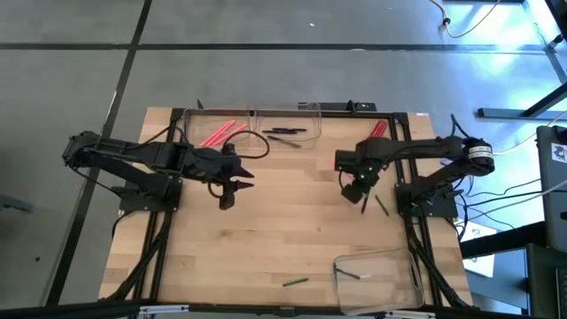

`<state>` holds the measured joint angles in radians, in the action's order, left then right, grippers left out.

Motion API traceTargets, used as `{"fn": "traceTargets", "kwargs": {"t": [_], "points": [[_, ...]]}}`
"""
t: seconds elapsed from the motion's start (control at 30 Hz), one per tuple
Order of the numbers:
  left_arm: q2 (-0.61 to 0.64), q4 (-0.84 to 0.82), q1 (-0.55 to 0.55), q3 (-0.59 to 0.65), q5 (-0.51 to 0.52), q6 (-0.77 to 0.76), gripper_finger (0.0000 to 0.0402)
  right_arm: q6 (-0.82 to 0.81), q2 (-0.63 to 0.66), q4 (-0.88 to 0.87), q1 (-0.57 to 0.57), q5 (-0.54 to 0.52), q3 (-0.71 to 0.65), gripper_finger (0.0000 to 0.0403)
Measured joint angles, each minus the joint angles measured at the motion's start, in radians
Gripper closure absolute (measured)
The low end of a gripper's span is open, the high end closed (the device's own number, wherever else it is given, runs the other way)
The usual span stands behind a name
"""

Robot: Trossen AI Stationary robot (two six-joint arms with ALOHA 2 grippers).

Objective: Sort crayons/erasers/pens/pencils in bins
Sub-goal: Put the pink pencil into the top left transparent bin

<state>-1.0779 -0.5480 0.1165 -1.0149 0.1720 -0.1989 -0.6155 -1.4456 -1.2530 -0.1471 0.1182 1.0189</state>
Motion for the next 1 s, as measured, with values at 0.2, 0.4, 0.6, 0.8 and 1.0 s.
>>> {"fn": "traceTargets", "kwargs": {"t": [0.2, 0.4, 0.6, 0.8, 1.0], "points": [[0.0, -0.019, 0.0, 0.0, 0.025, -0.026, 0.0289, 0.063, -0.002, -0.018, 0.025, -0.091, 0.202, 0.0363], [-0.003, 0.055, -0.001, 0.0, 0.042, 0.185, 0.0289, 0.144, -0.052, 0.004, 0.078, -0.179, 0.367, 0.0363], [-0.008, 0.218, -0.001, -0.02, 0.099, 0.422, 0.0289, 0.184, -0.14, 0.004, 0.1, -0.178, 0.469, 0.0362], [-0.093, 0.094, -0.056, -0.186, 0.093, 0.537, 0.0289, 0.232, -0.208, 0.001, 0.1, -0.17, 0.498, 0.0362], [-0.252, -0.149, -0.126, -0.393, 0.0, 0.551, 0.0288, 0.232, -0.223, 0.002, 0.1, -0.169, 0.501, 0.0362]]}}
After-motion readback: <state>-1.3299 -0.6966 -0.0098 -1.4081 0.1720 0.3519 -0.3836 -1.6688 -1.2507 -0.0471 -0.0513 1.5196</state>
